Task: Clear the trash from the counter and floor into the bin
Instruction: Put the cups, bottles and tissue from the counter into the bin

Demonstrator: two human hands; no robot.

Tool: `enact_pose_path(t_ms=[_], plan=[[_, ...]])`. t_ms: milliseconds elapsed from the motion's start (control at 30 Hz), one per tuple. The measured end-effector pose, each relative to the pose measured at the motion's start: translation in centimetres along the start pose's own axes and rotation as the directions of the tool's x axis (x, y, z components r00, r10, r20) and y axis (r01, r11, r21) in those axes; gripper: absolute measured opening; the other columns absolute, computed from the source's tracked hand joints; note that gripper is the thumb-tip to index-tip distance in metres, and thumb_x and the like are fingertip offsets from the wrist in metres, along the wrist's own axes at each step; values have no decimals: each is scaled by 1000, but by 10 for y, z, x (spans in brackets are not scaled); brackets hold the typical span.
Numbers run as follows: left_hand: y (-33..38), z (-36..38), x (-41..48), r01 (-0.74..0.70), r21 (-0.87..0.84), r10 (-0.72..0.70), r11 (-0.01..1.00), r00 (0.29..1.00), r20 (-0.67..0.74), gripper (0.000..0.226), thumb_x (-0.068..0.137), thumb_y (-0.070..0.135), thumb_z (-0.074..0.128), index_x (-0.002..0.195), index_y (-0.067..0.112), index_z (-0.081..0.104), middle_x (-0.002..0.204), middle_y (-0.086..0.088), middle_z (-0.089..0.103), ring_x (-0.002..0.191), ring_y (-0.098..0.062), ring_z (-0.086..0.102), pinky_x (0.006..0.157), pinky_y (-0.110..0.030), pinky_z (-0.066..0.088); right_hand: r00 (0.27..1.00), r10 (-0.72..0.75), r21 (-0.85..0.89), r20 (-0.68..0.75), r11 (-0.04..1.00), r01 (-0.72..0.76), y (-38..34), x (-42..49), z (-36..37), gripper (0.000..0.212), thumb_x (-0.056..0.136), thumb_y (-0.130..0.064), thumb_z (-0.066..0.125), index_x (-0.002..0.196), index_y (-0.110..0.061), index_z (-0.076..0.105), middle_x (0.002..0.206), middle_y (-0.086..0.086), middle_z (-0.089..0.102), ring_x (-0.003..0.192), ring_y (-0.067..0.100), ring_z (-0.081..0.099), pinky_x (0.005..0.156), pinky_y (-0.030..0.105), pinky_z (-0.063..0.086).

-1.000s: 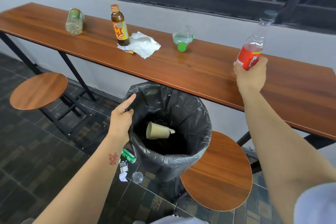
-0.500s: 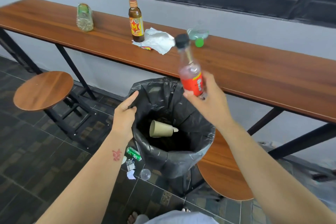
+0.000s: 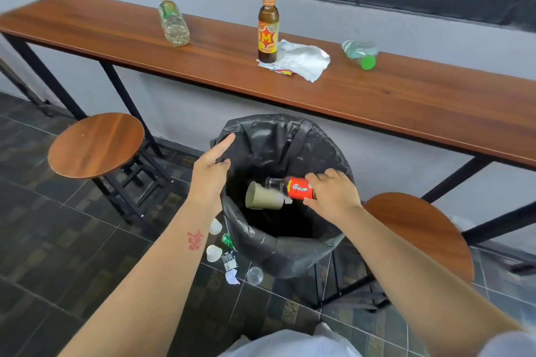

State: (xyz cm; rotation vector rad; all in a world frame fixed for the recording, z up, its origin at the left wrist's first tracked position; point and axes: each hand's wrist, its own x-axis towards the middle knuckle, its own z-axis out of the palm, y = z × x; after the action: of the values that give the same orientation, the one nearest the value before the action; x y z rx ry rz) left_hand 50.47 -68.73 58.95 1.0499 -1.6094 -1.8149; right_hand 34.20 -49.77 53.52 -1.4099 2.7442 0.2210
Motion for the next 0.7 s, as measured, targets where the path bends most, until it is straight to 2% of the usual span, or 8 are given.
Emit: enact_pose_path(t_ms=[100, 233, 333, 400, 467, 533, 633, 700], plan=[[2, -9, 4, -16, -5, 16, 1000, 1000, 8, 58, 96, -4, 47, 117, 46, 68, 146, 15, 46, 138, -9, 34, 104, -23, 30, 999, 6, -53, 44, 999, -4, -11, 2, 2, 62, 92, -56, 51, 143, -24, 40, 145, 1, 48, 140, 26, 31, 119, 42, 19], [6, -10, 8, -9, 14, 9, 1000, 1000, 14, 58, 96, -4, 47, 115, 48, 67, 146, 17, 45, 135, -6, 35, 98, -23, 28, 994, -24, -79, 103, 996, 32, -10, 2, 0, 72, 95, -62, 37, 154, -26, 19, 162, 0, 16, 150, 24, -1, 121, 42, 2], [7, -9, 12, 12, 16, -12, 1000, 1000, 5, 60, 96, -4, 46, 113, 49, 68, 138, 20, 48, 108, 9, 45, 96, -23, 28, 994, -2, -55, 106, 998, 7, 2, -2, -2, 74, 96, -63, 31, 156, -27, 9, 163, 0, 7, 149, 21, -7, 121, 40, 0], [7, -7, 16, 22, 16, -22, 1000, 1000, 0, 60, 96, -5, 46, 114, 48, 68, 128, 24, 53, 96, 12, 45, 96, -22, 31, 998, 8, 11, 60, 1000, -9, 8, -4, -7, 73, 95, -65, 26, 156, -27, 10, 163, -2, 7, 150, 18, -5, 122, 38, 1], [8, -6, 22, 39, 16, -39, 999, 999, -10, 59, 96, -5, 46, 116, 47, 68, 131, 22, 52, 104, 10, 42, 98, -24, 31, 998, 6, 104, -68, 995, 1, 10, -4, -18, 70, 96, -63, 26, 155, -27, 17, 162, -3, 14, 150, 15, 2, 122, 36, 4], [9, -2, 29, 55, 22, -55, 998, 998, -21, 58, 97, -5, 46, 118, 45, 67, 139, 17, 48, 112, 4, 40, 100, -26, 30, 959, 12, 200, -284, 979, 47, 12, 1, -36, 63, 98, -56, 33, 151, -22, 31, 158, 0, 28, 148, 15, 15, 122, 35, 9], [12, 7, 38, 71, 25, -70, 997, 997, -42, 57, 97, -4, 47, 118, 45, 68, 129, 23, 53, 92, 13, 47, 101, -28, 32, 804, 113, 336, -584, 935, 113, 26, 18, -69, 54, 99, -43, 47, 145, -14, 44, 151, 5, 41, 143, 17, 28, 120, 36, 16], [14, 12, 45, 72, 18, -71, 997, 996, -51, 56, 97, -5, 47, 118, 42, 68, 125, 24, 55, 82, 18, 52, 98, -24, 34, 729, 193, 380, -657, 920, 99, 43, 40, -89, 54, 99, -38, 50, 146, -12, 41, 152, 6, 39, 144, 19, 29, 119, 38, 20]])
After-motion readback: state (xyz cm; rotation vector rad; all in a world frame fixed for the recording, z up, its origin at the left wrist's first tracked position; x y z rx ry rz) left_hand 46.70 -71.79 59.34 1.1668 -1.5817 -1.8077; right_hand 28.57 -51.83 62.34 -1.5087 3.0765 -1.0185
